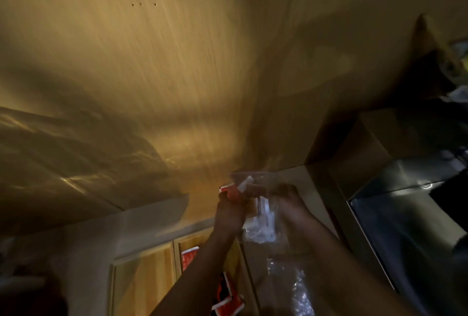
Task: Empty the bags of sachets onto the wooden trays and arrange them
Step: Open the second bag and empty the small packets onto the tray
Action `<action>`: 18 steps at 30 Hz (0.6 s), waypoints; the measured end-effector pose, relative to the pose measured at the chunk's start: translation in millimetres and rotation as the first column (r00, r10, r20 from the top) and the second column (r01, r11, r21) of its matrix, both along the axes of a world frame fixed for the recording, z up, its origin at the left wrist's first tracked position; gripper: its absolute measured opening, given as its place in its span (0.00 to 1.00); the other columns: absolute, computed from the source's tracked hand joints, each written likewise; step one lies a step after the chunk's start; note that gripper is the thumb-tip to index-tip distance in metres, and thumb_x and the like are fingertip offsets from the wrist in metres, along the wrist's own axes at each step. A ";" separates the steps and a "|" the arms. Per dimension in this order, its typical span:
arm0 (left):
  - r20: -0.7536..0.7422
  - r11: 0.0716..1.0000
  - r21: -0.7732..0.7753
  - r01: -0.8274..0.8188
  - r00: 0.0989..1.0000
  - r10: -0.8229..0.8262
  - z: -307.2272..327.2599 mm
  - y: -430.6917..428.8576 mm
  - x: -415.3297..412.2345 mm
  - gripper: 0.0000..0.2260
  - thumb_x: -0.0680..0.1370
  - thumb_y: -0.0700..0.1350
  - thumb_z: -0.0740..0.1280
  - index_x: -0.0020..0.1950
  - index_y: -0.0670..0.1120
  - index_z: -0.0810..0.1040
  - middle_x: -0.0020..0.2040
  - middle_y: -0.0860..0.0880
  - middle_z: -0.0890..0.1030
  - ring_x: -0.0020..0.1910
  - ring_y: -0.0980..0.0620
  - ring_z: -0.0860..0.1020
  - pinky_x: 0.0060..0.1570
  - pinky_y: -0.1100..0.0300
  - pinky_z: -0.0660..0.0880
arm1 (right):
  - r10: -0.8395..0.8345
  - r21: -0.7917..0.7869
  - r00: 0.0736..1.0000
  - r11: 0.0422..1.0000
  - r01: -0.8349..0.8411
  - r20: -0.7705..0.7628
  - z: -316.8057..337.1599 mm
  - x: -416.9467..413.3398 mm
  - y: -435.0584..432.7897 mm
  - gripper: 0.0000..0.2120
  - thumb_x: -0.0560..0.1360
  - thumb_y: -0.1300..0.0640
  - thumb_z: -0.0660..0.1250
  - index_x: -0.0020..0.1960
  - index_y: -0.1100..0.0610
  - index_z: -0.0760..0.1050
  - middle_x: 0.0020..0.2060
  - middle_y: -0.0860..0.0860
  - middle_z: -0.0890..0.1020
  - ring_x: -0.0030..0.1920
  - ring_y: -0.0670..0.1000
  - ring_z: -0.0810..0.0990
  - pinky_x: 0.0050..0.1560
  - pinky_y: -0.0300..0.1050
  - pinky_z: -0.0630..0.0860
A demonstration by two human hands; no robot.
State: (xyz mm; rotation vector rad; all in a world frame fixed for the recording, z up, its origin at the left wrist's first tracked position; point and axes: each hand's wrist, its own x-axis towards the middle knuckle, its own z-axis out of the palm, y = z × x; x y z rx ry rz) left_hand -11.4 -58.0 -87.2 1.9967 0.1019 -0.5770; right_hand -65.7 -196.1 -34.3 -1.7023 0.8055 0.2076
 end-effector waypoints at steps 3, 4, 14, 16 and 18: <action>-0.075 0.996 -0.050 -0.075 0.995 0.072 0.7 -1.6 -1.3 0.21 0.68 0.52 0.63 0.55 0.41 0.76 0.46 0.42 0.84 0.43 0.43 0.83 0.47 0.45 0.82 | -0.181 0.222 0.982 0.957 0.189 -0.055 -15.3 -0.8 0.1 0.31 0.57 0.41 0.73 0.54 0.58 0.76 0.45 0.56 0.82 0.41 0.54 0.81 0.36 0.46 0.78; -0.083 0.993 -0.079 -0.093 0.993 0.086 20.3 -1.8 -5.6 0.16 0.70 0.48 0.65 0.53 0.41 0.78 0.43 0.43 0.84 0.40 0.45 0.83 0.43 0.51 0.83 | -0.222 0.277 0.974 0.933 0.228 -0.052 -13.0 -3.3 1.0 0.26 0.58 0.45 0.74 0.50 0.59 0.78 0.37 0.54 0.81 0.35 0.53 0.78 0.32 0.44 0.74; -0.131 0.977 -0.215 -0.002 0.991 -0.027 89.8 10.8 -36.7 0.12 0.74 0.31 0.61 0.34 0.43 0.78 0.29 0.47 0.77 0.26 0.53 0.74 0.27 0.64 0.67 | -0.331 0.364 0.928 0.896 0.253 0.172 31.2 -28.0 1.1 0.06 0.73 0.68 0.63 0.43 0.64 0.79 0.31 0.54 0.83 0.28 0.49 0.81 0.30 0.37 0.76; -0.066 0.973 -0.229 0.034 0.997 -0.050 103.3 16.2 -44.3 0.14 0.75 0.33 0.64 0.31 0.46 0.77 0.30 0.47 0.76 0.29 0.52 0.72 0.28 0.63 0.67 | -0.324 0.361 0.916 0.905 0.226 0.236 44.7 -32.5 3.8 0.06 0.73 0.67 0.64 0.41 0.63 0.79 0.26 0.50 0.83 0.27 0.47 0.81 0.29 0.34 0.76; 0.040 0.963 -0.260 0.076 0.997 -0.068 121.1 23.7 -54.5 0.13 0.75 0.37 0.68 0.32 0.49 0.75 0.29 0.53 0.78 0.29 0.57 0.76 0.28 0.68 0.71 | -0.276 0.349 0.914 0.923 0.164 0.299 58.2 -37.0 8.3 0.07 0.73 0.66 0.65 0.40 0.59 0.81 0.28 0.50 0.84 0.31 0.50 0.81 0.35 0.38 0.76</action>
